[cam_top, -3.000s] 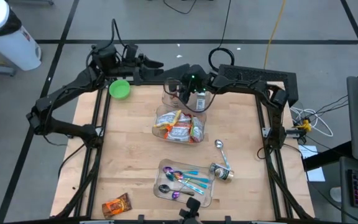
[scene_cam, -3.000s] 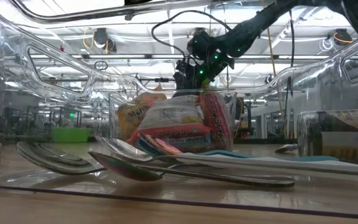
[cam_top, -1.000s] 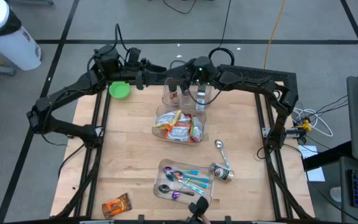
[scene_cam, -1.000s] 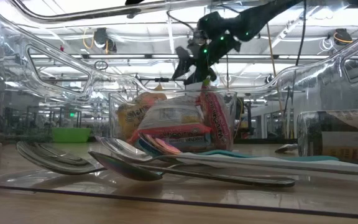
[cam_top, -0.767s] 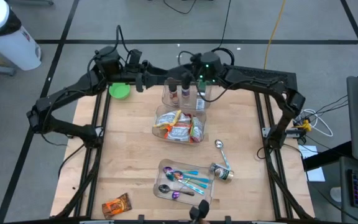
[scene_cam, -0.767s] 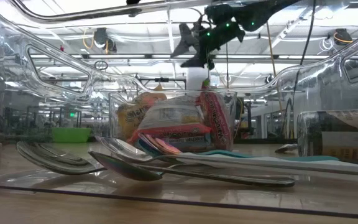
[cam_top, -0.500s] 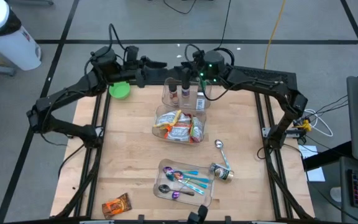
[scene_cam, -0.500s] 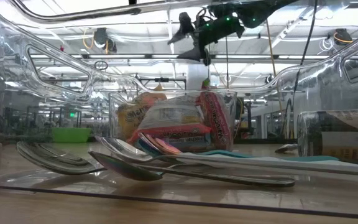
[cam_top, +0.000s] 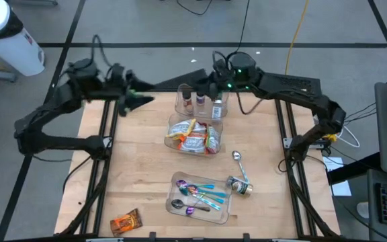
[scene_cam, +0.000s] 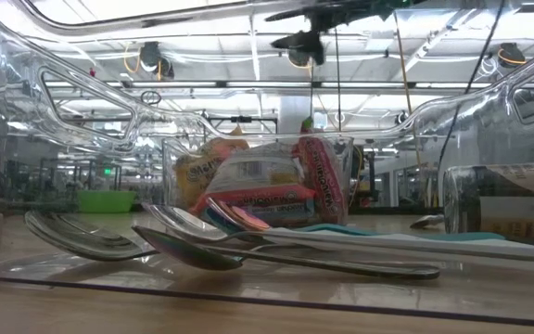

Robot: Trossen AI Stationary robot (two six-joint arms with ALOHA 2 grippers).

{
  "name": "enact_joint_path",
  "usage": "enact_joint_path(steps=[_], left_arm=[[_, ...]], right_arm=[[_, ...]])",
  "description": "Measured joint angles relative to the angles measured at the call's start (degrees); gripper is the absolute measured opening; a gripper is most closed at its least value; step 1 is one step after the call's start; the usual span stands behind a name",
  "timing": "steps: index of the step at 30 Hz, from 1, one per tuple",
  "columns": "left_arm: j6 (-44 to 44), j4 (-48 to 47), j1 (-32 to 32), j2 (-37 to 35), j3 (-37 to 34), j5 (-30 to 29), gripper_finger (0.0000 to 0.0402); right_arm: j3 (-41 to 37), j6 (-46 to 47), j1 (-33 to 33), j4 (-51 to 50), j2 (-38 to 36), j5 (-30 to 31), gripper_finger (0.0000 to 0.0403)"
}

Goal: Pick & Place Food Item
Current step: Put the blue spoon into the bottom transparent bin

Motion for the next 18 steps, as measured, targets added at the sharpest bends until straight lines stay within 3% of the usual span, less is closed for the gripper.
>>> enact_joint_path(steps=[5, 11, 14, 18], left_arm=[[-0.21, -10.6, -0.93, -6.7, 0.0, -5.78, 0.0296], [-2.3, -19.54, -3.66, -8.25, -0.04, -8.69, 0.0296], [-3.17, -18.69, -5.37, -8.3, -2.52, -10.16, 0.0296], [-5.88, -9.51, -8.13, -8.34, -10.16, -10.19, 0.0296]], right_arm=[[0.0, -7.08, 3.52, -18.73, -6.41, 6.74, 0.0263], [0.0, -9.89, 10.41, -33.61, -11.44, 14.08, 0.0263], [-1.28, -9.61, 14.15, -37.82, -12.92, 17.28, 0.0263], [-8.34, -3.79, 19.06, -38.38, -15.54, 19.1, 0.0263]])
